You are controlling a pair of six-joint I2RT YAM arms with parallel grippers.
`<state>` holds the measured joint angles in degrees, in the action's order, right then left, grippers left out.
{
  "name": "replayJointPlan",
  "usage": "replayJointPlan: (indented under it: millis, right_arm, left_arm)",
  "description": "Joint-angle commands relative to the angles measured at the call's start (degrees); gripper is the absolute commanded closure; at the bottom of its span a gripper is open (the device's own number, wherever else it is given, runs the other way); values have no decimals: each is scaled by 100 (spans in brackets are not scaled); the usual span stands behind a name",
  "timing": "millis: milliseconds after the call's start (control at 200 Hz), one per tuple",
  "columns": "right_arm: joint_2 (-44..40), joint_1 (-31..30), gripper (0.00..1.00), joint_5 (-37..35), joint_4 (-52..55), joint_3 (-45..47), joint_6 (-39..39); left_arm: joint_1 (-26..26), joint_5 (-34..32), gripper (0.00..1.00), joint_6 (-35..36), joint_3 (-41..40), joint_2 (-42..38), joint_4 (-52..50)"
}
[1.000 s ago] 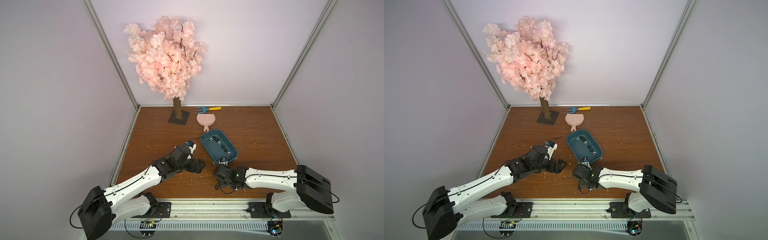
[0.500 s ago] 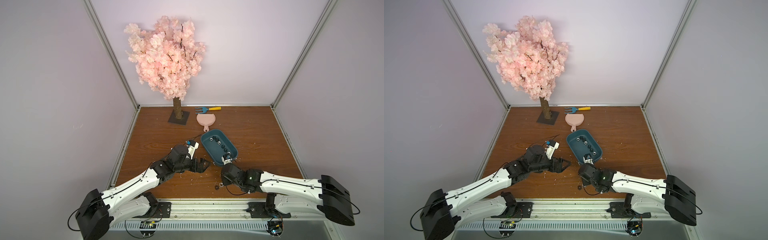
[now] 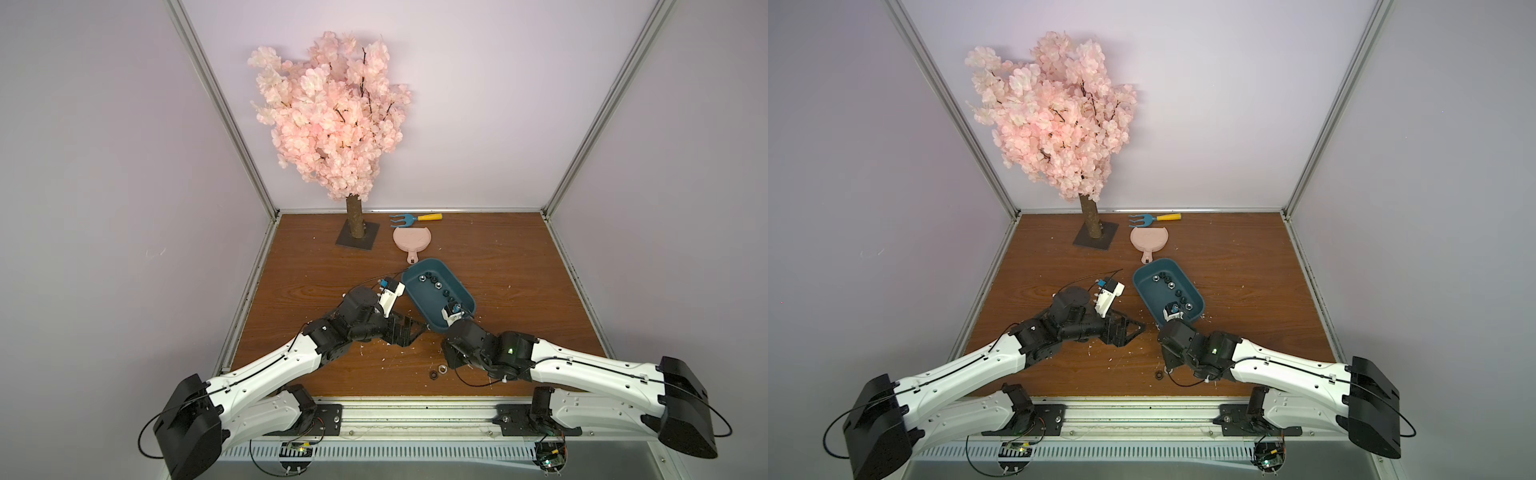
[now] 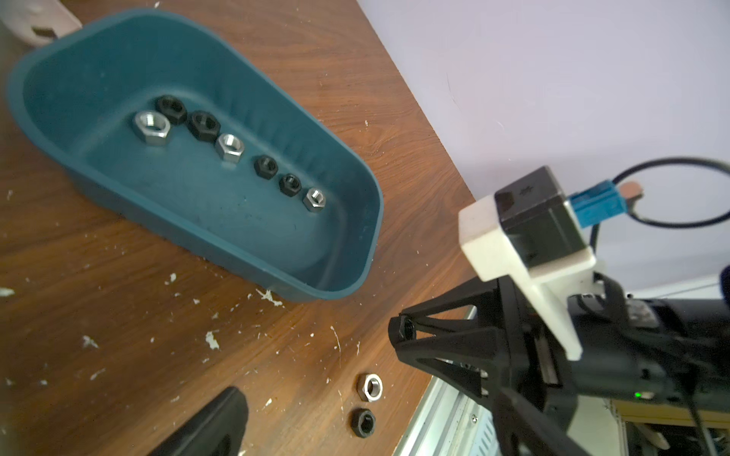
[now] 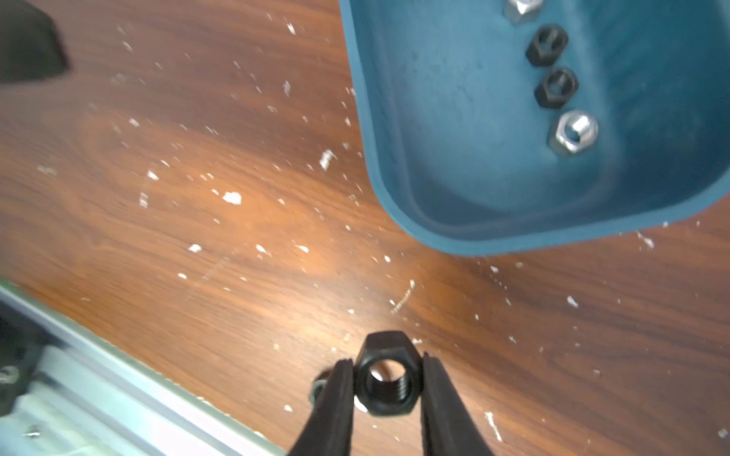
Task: Put the nuts on the desktop into the storage box
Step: Pick up the nut from the center of the board, then place the nut in the storage box.
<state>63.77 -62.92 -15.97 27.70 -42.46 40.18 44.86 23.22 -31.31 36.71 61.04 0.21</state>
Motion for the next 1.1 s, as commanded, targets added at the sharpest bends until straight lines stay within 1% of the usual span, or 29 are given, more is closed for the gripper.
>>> replayJointPlan:
  millis: [0, 135, 310, 360, 410, 490, 540, 631, 696, 761, 891, 986, 1096]
  right_arm:
    - [71, 439, 81, 373, 139, -328, -491]
    - [240, 1196, 82, 1080, 44, -562, -955]
    - [874, 1652, 82, 1319, 103, -1188, -1582]
    - [1092, 1755, 82, 1365, 135, -1368, -1708]
    - [1291, 1855, 82, 1423, 184, -1533, -1870]
    - [1612, 2067, 82, 1439, 311, -1840, -2088]
    - [1804, 2187, 81, 1473, 332, -2019, -2183]
    - [2107, 2330, 81, 1562, 250, -2281, -2384]
    - [2347, 2388, 81, 1572, 194, -2451, -2452]
    - [2567, 2452, 81, 1642, 111, -2568, -2462]
    - [2960, 2557, 81, 1684, -56, -2781, -2360]
    - [3202, 2620, 81, 1888, -280, -2821, -2311]
    - [3547, 2676, 81, 1943, -476, -2865, -2289]
  left_arm:
    - [-40, -241, 0, 895, 214, 57, 211]
    - [-40, -376, 0, 1539, 240, 144, 620]
    - [-39, -734, 0, 2264, 372, 540, 912]
    - [-40, -990, 0, 2414, 400, 648, 977]
    - [-44, -1154, 0, 2570, 494, 775, 917]
    - [-46, -1138, 0, 2898, 760, 1009, 617]
    - [-47, -1243, 0, 3039, 915, 1177, 425]
    - [-42, -1581, 0, 3127, 1179, 1457, 111]
    - [-40, -1631, 0, 3256, 1361, 1667, -127]
    - [-47, -1735, 0, 3232, 1529, 1856, -296]
    - [-43, -1788, 0, 3190, 1853, 2224, -576]
    - [-40, -1824, 0, 3090, 2095, 2449, -808]
    - [-40, -1743, 0, 3034, 2115, 2590, -762]
